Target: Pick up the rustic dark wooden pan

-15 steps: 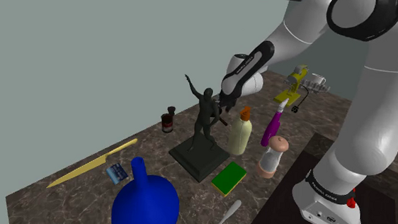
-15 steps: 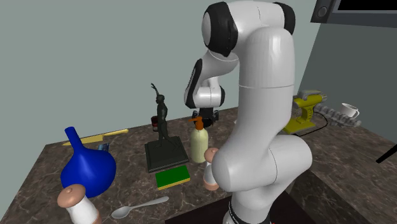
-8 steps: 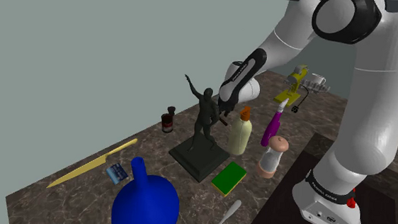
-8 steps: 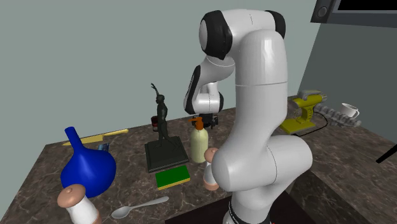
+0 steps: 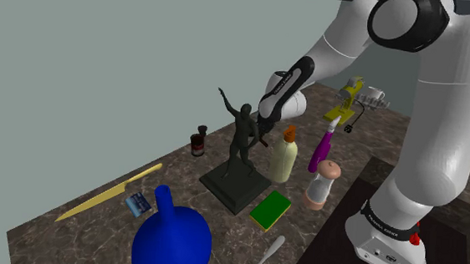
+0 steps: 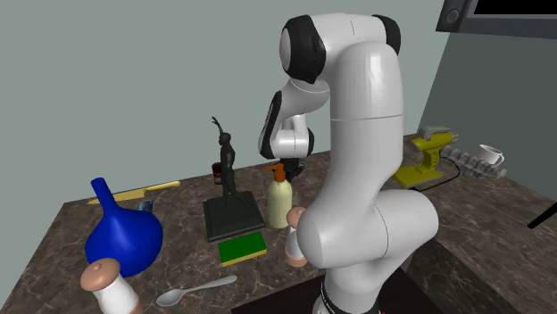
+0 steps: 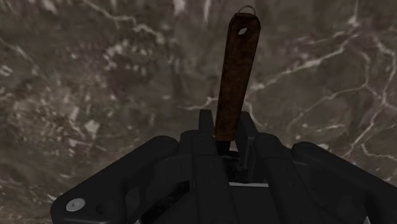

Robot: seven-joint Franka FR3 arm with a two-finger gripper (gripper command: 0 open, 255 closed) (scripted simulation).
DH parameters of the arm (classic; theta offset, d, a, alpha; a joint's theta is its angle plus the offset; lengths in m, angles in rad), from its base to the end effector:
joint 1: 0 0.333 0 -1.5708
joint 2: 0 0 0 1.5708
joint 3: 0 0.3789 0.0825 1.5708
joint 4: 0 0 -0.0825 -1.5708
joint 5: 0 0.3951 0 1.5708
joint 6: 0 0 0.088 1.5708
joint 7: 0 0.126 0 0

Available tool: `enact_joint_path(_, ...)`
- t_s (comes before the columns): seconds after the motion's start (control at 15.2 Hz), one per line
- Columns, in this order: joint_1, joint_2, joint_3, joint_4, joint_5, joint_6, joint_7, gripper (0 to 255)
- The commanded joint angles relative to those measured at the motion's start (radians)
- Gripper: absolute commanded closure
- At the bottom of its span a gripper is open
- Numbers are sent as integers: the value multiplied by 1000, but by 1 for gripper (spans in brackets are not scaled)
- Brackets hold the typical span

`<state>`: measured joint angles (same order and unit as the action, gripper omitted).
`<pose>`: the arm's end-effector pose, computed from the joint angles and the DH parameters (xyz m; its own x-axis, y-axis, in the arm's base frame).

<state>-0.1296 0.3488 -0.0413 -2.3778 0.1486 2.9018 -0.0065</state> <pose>0.5405 -0.1018 0.2239 0.9393 -0.2966 0.1726 -0.2934 -0.9550 -0.0447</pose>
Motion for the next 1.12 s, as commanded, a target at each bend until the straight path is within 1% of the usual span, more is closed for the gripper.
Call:
enact_joint_path(0.0, 7, 8, 6, -1, -1, -1, 3, 255)
enact_joint_path(0.07, 1, 2, 7, -12, 2, 5, -5, 255)
enact_joint_path(1.06, 29, -195, -33, -23, -58, -182, 47, 255)
